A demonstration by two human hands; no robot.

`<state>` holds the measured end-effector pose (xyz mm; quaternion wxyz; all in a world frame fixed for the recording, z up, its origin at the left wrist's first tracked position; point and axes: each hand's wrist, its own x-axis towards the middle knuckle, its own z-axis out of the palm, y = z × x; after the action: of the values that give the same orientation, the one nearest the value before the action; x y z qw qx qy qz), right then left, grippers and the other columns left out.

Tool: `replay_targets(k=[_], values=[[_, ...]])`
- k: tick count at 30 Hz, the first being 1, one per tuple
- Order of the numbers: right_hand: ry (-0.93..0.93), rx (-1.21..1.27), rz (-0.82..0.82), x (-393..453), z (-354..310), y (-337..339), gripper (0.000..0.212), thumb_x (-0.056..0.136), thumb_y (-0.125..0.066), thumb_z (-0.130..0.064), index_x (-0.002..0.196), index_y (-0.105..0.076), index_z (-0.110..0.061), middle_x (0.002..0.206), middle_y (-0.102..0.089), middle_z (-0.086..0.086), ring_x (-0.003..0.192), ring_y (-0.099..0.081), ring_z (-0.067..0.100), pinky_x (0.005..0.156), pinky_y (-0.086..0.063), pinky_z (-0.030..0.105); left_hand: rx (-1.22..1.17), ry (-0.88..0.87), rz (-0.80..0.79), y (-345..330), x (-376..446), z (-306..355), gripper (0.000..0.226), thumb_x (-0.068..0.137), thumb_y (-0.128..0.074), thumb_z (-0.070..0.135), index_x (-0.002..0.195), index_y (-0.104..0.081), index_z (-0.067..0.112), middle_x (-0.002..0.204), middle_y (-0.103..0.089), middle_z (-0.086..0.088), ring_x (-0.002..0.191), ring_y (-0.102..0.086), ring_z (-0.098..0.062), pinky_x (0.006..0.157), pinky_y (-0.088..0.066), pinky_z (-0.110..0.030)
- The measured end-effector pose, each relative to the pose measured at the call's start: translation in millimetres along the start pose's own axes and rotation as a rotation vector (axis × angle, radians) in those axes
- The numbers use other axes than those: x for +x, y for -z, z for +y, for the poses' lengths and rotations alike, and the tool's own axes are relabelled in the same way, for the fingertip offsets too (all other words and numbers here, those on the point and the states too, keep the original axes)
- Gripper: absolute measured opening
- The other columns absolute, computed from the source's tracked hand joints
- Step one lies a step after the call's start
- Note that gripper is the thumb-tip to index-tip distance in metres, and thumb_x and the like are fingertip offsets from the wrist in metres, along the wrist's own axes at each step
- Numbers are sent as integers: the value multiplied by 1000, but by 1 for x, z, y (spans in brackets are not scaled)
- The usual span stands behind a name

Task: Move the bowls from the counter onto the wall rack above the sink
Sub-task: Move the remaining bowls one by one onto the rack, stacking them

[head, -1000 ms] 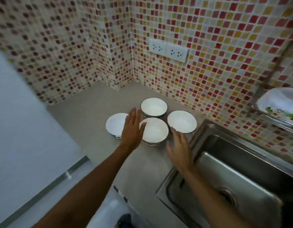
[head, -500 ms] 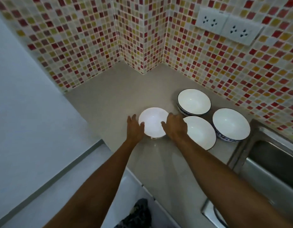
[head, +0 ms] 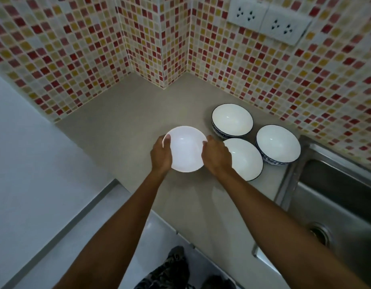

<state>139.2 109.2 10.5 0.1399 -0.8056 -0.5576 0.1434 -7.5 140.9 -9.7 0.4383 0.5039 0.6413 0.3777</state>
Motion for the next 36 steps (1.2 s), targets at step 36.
replay_targets(k=[36], values=[[-424, 67, 481, -220, 417, 241, 35, 100, -40, -36, 126, -54, -18, 109, -70, 6, 95, -68, 24, 79, -58, 41, 29, -137, -820, -338, -320, 170, 61, 84, -37, 71, 122, -56, 28, 121, -64, -5, 106, -62, -22, 95, -51, -45]])
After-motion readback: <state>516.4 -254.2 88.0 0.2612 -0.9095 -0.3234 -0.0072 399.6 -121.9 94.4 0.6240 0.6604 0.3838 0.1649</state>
